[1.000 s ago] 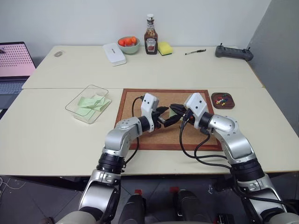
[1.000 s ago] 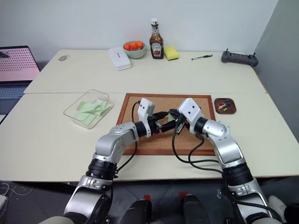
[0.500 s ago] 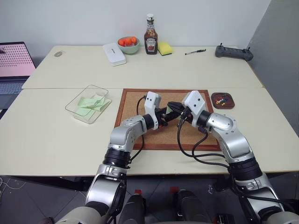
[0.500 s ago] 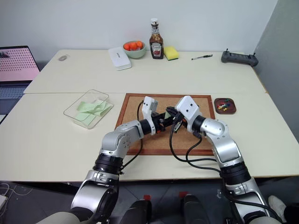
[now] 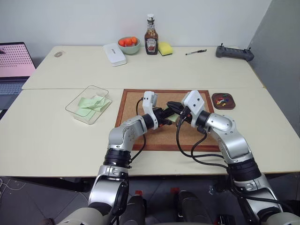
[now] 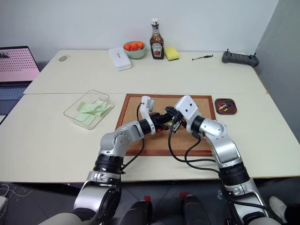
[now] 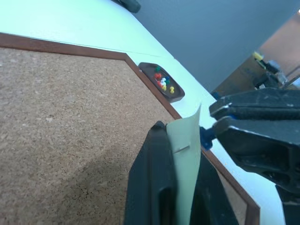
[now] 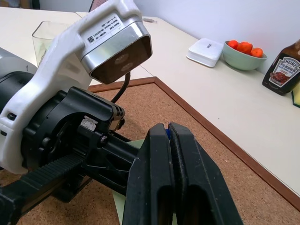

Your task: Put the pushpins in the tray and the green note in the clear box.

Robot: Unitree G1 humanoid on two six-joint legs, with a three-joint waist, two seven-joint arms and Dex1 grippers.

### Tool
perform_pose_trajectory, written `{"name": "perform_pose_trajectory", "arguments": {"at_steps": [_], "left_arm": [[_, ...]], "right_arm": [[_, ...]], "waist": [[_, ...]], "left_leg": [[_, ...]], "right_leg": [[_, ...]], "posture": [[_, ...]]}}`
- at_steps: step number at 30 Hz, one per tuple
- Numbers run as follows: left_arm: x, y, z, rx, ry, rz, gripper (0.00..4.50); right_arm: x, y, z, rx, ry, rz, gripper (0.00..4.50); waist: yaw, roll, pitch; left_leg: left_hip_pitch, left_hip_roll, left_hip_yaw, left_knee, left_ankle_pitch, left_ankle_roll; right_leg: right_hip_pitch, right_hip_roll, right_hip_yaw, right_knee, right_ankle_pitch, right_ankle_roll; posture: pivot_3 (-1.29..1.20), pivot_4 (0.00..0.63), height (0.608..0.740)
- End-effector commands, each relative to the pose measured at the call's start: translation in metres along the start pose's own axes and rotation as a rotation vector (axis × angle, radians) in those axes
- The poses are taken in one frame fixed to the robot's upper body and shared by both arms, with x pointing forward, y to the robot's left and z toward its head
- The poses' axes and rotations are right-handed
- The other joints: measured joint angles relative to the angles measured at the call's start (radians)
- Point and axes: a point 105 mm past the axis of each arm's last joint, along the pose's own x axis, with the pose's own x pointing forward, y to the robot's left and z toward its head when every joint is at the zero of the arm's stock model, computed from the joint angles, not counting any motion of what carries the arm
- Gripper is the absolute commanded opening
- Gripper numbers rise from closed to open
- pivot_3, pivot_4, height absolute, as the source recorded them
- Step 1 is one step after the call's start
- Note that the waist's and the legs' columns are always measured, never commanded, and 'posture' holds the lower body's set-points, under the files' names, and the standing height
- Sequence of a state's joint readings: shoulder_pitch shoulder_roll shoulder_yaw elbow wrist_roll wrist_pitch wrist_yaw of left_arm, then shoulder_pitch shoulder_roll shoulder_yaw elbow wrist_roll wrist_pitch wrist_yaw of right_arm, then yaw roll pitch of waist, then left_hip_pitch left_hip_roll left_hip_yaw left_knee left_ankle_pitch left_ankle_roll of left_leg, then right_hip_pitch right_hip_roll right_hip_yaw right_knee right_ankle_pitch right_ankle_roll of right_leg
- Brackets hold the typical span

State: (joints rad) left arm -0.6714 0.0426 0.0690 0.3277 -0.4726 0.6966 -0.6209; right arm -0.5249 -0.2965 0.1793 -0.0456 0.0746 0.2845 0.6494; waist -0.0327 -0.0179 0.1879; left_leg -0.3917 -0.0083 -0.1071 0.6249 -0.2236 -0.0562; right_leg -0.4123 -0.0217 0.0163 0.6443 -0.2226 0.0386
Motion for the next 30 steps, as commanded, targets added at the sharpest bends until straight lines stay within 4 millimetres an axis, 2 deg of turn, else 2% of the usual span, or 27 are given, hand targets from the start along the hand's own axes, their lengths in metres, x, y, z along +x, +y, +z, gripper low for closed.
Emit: {"name": "perform_pose_trajectory", "arguments": {"at_steps": [1,11,16,21,23,26,28,30], "left_arm": [[0.0,-0.006,0.008,-0.031,-0.028,-0.022,0.02],[0.0,-0.007,0.008,-0.132,-0.049,-0.015,0.02],[-0.001,-0.004,0.007,-0.138,-0.045,0.001,0.02],[-0.004,-0.001,0.008,-0.127,-0.047,0.02,0.02],[-0.006,0.0,0.012,-0.082,-0.052,0.031,0.02],[-0.009,-0.003,0.018,-0.02,-0.057,0.033,0.02],[-0.011,-0.006,0.022,0.025,-0.058,0.028,0.02],[-0.012,-0.008,0.024,0.057,-0.06,0.026,0.02]], "right_arm": [[0.0,-0.008,0.024,-0.009,-0.08,-0.028,0.0],[-0.004,-0.012,0.032,0.067,-0.123,-0.06,0.0],[-0.015,-0.027,0.036,0.101,-0.135,-0.123,0.0],[-0.038,-0.064,0.031,0.063,-0.092,-0.281,0.0],[-0.054,-0.091,0.016,-0.016,0.001,-0.411,0.0],[-0.073,-0.122,-0.003,-0.108,0.135,-0.554,0.0],[-0.084,-0.139,-0.018,-0.172,0.238,-0.616,0.0],[-0.089,-0.148,-0.034,-0.208,0.318,-0.632,0.0]], "waist": [[0.0,0.0,0.0],[0.0,0.0,0.0],[0.0,0.0,0.0],[0.001,0.0,0.0],[0.001,0.0,0.0],[0.0,0.0,0.0],[0.001,0.0,0.0],[0.0,0.0,0.0]], "left_leg": [[0.0,0.0,0.0,0.0,0.0,0.0],[0.0,0.0,0.0,0.0,0.0,0.0],[0.0,0.0,0.0,0.0,0.0,0.0],[0.0,0.0,0.0,0.0,0.0,0.0],[0.0,0.0,0.0,0.0,0.0,0.0],[0.0,0.0,0.001,0.0,0.0,0.0],[0.0,0.0,0.001,0.0,0.0,0.0],[0.0,0.0,0.002,0.0,0.0,0.0]], "right_leg": [[0.0,0.0,0.0,0.0,0.0,0.0],[0.0,0.0,0.0,0.0,0.0,0.0],[0.0,0.0,0.0,0.0,0.0,0.0],[0.0,0.0,0.0,0.0,0.0,0.0],[0.0,0.0,0.0,0.0,0.0,0.0],[0.0,0.0,0.001,0.0,0.0,0.0],[0.0,0.0,0.001,0.0,0.0,0.0],[0.0,0.0,0.001,0.0,0.0,0.0]], "posture": [[0.0,0.15,0.74],[0.0,0.15,0.74],[0.0,0.15,0.74],[0.0,0.15,0.74],[0.0,0.15,0.74],[0.0,0.15,0.74],[0.0,0.15,0.74],[0.0,0.15,0.74]]}}
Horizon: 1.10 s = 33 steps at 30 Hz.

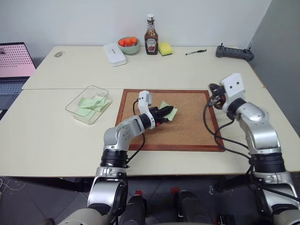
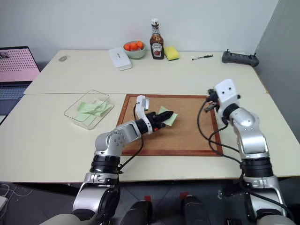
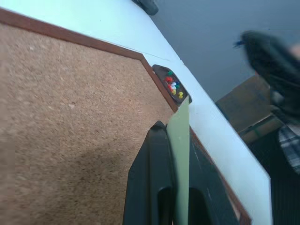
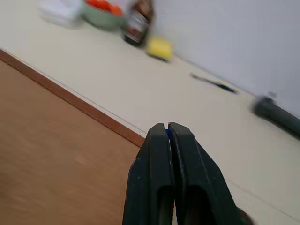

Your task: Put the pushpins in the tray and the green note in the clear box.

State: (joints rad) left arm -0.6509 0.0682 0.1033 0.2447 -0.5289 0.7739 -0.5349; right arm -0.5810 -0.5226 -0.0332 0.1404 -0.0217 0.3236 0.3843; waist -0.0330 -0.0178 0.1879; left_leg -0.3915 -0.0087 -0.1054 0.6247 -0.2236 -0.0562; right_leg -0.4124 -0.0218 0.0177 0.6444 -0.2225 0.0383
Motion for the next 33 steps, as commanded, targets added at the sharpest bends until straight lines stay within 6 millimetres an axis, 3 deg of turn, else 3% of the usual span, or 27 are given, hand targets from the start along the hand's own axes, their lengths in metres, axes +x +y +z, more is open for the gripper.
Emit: {"name": "perform_pose_trajectory", "arguments": {"at_steps": [1,6,12,16,21,33], "left_arm": [[-0.001,-0.015,0.015,0.099,-0.042,-0.04,0.02],[-0.001,-0.019,0.018,0.132,-0.047,-0.044,0.02],[-0.001,-0.02,0.016,0.138,-0.048,-0.043,0.02],[-0.001,-0.019,0.016,0.141,-0.047,-0.038,0.0],[-0.002,-0.018,0.016,0.142,-0.048,-0.034,0.0],[0.0,-0.019,0.019,0.143,-0.06,-0.032,0.0]], "right_arm": [[0.008,-0.018,-0.01,-0.131,0.045,-0.066,0.0],[0.02,-0.021,-0.036,-0.19,0.124,-0.082,0.0],[0.029,-0.019,-0.052,-0.211,0.167,-0.093,0.0],[0.03,-0.018,-0.061,-0.21,0.193,-0.088,0.62],[0.029,-0.023,-0.064,-0.209,0.199,-0.106,1.84],[0.025,-0.044,-0.045,-0.204,0.128,-0.211,4.46]], "waist": [[0.0,0.0,0.0],[-0.001,0.0,0.0],[-0.001,0.0,0.0],[-0.001,0.0,0.0],[-0.001,0.0,0.0],[-0.001,0.0,0.0]], "left_leg": [[0.0,0.0,0.0,0.0,0.0,0.0],[0.0,0.0,0.001,0.0,0.0,0.0],[0.0,0.0,0.001,0.0,0.0,0.0],[0.0,0.0,0.001,0.0,0.0,0.0],[0.0,0.0,0.001,0.0,0.0,0.0],[0.0,0.0,0.001,0.001,0.0,0.0]], "right_leg": [[0.0,0.0,0.0,0.0,0.0,0.0],[0.0,0.0,0.001,0.0,0.0,0.0],[0.0,0.0,0.001,0.0,0.0,0.0],[0.0,0.0,0.001,0.0,0.0,0.0],[0.0,0.0,0.001,0.0,0.0,0.0],[0.0,0.0,0.001,0.0,0.0,0.0]], "posture": [[0.0,0.15,0.74],[0.0,0.15,0.74],[0.0,0.15,0.74],[0.0,0.15,0.74],[0.0,0.15,0.74],[0.0,0.15,0.74]]}}
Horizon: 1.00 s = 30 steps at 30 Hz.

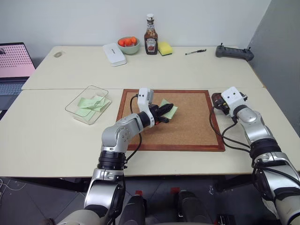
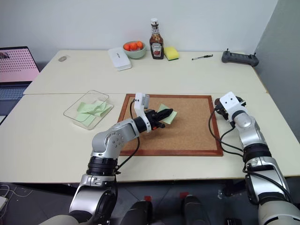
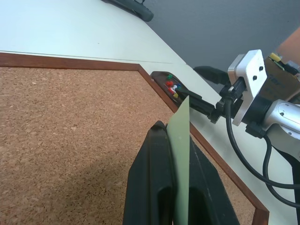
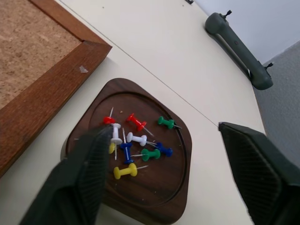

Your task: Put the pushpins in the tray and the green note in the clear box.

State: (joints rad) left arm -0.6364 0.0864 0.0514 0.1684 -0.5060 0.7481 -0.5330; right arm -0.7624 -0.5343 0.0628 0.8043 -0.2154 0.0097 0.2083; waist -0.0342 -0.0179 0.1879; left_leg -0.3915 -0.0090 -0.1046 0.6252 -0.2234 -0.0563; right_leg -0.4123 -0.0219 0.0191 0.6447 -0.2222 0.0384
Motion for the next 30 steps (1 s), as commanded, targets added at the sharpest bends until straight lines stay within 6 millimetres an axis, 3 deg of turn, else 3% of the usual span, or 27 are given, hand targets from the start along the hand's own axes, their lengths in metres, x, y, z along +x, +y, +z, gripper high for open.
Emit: {"name": "perform_pose_trajectory", "arguments": {"at_steps": [1,5,9,11,15,19,24,27,30], "left_arm": [[0.001,-0.007,0.016,0.041,-0.057,-0.014,0.0],[0.0,-0.006,0.025,0.076,-0.082,0.002,0.0],[-0.013,0.0,0.046,0.237,-0.12,0.07,0.0],[-0.028,0.007,0.061,0.334,-0.143,0.134,0.0],[-0.063,0.024,0.084,0.438,-0.161,0.253,0.0],[-0.127,0.057,0.11,0.567,-0.108,0.447,0.0],[-0.184,0.095,0.123,0.655,0.01,0.644,0.0],[-0.211,0.117,0.123,0.729,0.11,0.734,0.0],[-0.224,0.136,0.121,0.725,0.146,0.781,0.0]], "right_arm": [[-0.003,-0.034,0.028,-0.011,-0.101,-0.12,4.46],[-0.009,-0.044,0.037,-0.009,-0.141,-0.155,4.46],[-0.018,-0.043,0.058,0.069,-0.244,-0.132,4.46],[-0.023,-0.03,0.076,0.144,-0.331,-0.05,4.46],[-0.045,0.016,0.115,0.182,-0.522,0.233,4.46],[-0.082,0.071,0.166,0.242,-0.683,0.582,4.46],[-0.104,0.116,0.187,0.241,-0.641,0.866,4.46],[-0.104,0.13,0.204,0.215,-0.633,0.889,4.46],[-0.101,0.14,0.22,0.214,-0.628,0.896,4.46]], "waist": [[0.0,0.0,0.0],[0.0,0.0,0.0],[-0.003,0.0,0.0],[-0.007,0.0,0.0],[-0.016,0.0,0.0],[-0.028,0.001,0.001],[-0.018,0.001,0.001],[-0.012,0.001,0.001],[-0.006,0.001,0.001]], "left_leg": [[0.0,0.0,0.0,0.0,0.0,0.0],[0.0,0.0,0.0,0.0,0.0,0.0],[0.0,0.0,0.0,0.0,0.0,0.0],[0.0,0.001,0.0,0.0,0.0,0.0],[0.001,0.002,-0.001,0.0,0.0,0.0],[0.002,0.002,0.0,-0.001,0.0,0.0],[0.001,0.003,-0.003,0.0,0.0,0.0],[0.001,0.002,-0.003,0.0,0.0,0.0],[-0.002,0.002,-0.003,0.0,0.0,0.0]], "right_leg": [[0.0,0.0,0.0,0.0,0.0,0.0],[0.0,0.0,0.0,0.0,0.0,0.0],[0.0,0.0,0.0,0.0,0.0,0.0],[0.0,0.001,0.0,0.0,0.0,0.0],[0.0,0.001,0.0,0.001,0.0,0.0],[0.0,0.001,0.0,0.001,0.0,0.0],[0.0,0.002,-0.003,0.002,0.0,-0.001],[0.0,0.001,-0.002,0.001,-0.001,-0.002],[-0.004,0.001,-0.003,0.002,-0.001,-0.001]], "posture": [[0.0,0.15,0.74],[0.0,0.15,0.74],[0.0,0.15,0.74],[0.0,0.15,0.74],[0.0,0.15,0.74],[0.0,0.15,0.74],[0.0,0.15,0.74],[0.0,0.15,0.74],[0.0,0.15,0.74]]}}
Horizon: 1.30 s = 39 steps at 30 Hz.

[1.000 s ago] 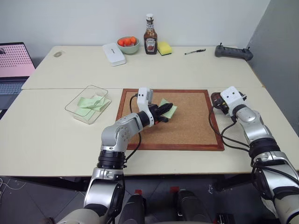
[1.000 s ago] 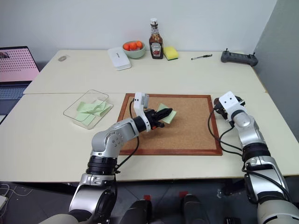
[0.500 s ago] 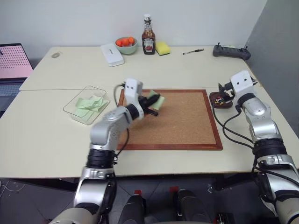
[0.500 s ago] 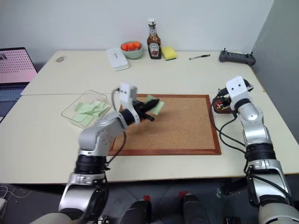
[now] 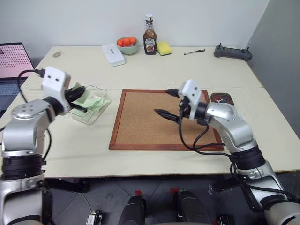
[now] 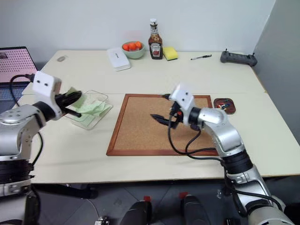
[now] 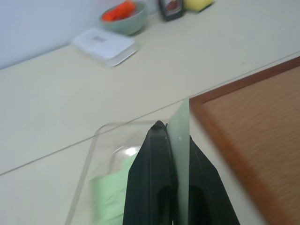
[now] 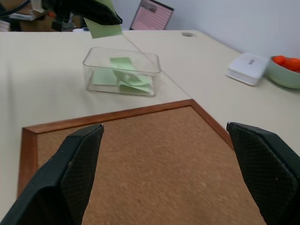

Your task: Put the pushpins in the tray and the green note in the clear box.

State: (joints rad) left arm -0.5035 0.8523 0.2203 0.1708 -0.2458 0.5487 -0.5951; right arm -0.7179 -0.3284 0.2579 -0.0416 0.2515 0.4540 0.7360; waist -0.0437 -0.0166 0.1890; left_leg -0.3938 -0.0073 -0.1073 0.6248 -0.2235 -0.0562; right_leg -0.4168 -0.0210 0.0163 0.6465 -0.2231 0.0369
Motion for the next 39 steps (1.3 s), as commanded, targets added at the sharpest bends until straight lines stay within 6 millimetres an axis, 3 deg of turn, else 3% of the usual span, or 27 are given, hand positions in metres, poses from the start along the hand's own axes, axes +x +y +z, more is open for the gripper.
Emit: {"name": "perform_pose_trajectory", "arguments": {"at_steps": [1,5,10,11,22,32,36,39], "left_arm": [[0.003,0.018,-0.008,0.055,0.012,0.035,0.0],[0.017,0.021,-0.016,0.045,0.015,0.045,0.0],[0.025,0.022,-0.016,0.015,0.001,0.042,0.0],[0.025,0.022,-0.015,0.012,-0.005,0.042,0.37],[0.024,0.02,-0.005,-0.033,-0.032,-0.003,2.3],[0.021,0.013,0.009,-0.061,-0.075,-0.062,4.4],[0.017,0.016,0.017,-0.04,-0.103,-0.041,4.49],[0.012,0.017,0.034,-0.033,-0.186,-0.033,4.49]], "right_arm": [[0.018,0.002,0.02,-0.042,-0.019,0.0,4.46],[0.033,0.01,0.022,-0.063,-0.014,0.012,4.46],[0.038,0.022,0.02,-0.071,-0.013,0.039,4.46],[0.038,0.023,0.02,-0.068,-0.013,0.042,4.5],[0.04,0.027,0.02,-0.051,-0.015,0.048,4.5],[0.04,0.024,0.019,-0.027,-0.017,0.03,4.5],[0.038,0.021,0.019,-0.012,-0.025,0.012,4.5],[0.035,0.016,0.022,0.016,-0.052,-0.007,4.5]], "waist": [[0.006,0.0,0.0],[0.015,-0.001,0.0],[0.013,-0.001,-0.001],[0.012,-0.001,-0.001],[0.008,-0.001,-0.001],[0.007,-0.001,-0.001],[0.007,-0.001,-0.001],[0.007,-0.001,-0.001]], "left_leg": [[-0.002,0.0,0.0,0.0,0.0,0.0],[-0.005,0.0,-0.001,0.0,0.0,0.0],[-0.006,-0.001,0.0,0.0,0.0,0.0],[-0.006,0.0,0.0,0.0,0.0,0.0],[-0.005,0.001,0.0,0.0,0.0,0.0],[-0.005,0.0,0.0,0.0,0.0,0.0],[-0.005,0.001,0.0,0.0,0.0,0.0],[-0.005,0.001,0.0,0.0,0.0,0.0]], "right_leg": [[-0.002,0.0,0.0,0.001,0.0,0.0],[-0.005,0.0,-0.001,0.0,0.001,-0.001],[-0.005,-0.001,0.0,0.0,0.001,0.0],[-0.005,-0.001,0.0,0.0,0.001,0.0],[-0.005,0.0,-0.001,0.002,0.001,-0.001],[-0.005,0.0,0.0,0.002,0.001,-0.001],[-0.005,0.0,-0.001,0.002,0.001,-0.001],[-0.005,0.0,0.0,0.002,0.001,-0.001]], "posture": [[0.0,0.15,0.74],[0.0,0.15,0.74],[0.0,0.15,0.74],[0.0,0.15,0.74],[0.0,0.15,0.74],[0.0,0.15,0.74],[0.0,0.15,0.74],[0.0,0.15,0.74]]}}
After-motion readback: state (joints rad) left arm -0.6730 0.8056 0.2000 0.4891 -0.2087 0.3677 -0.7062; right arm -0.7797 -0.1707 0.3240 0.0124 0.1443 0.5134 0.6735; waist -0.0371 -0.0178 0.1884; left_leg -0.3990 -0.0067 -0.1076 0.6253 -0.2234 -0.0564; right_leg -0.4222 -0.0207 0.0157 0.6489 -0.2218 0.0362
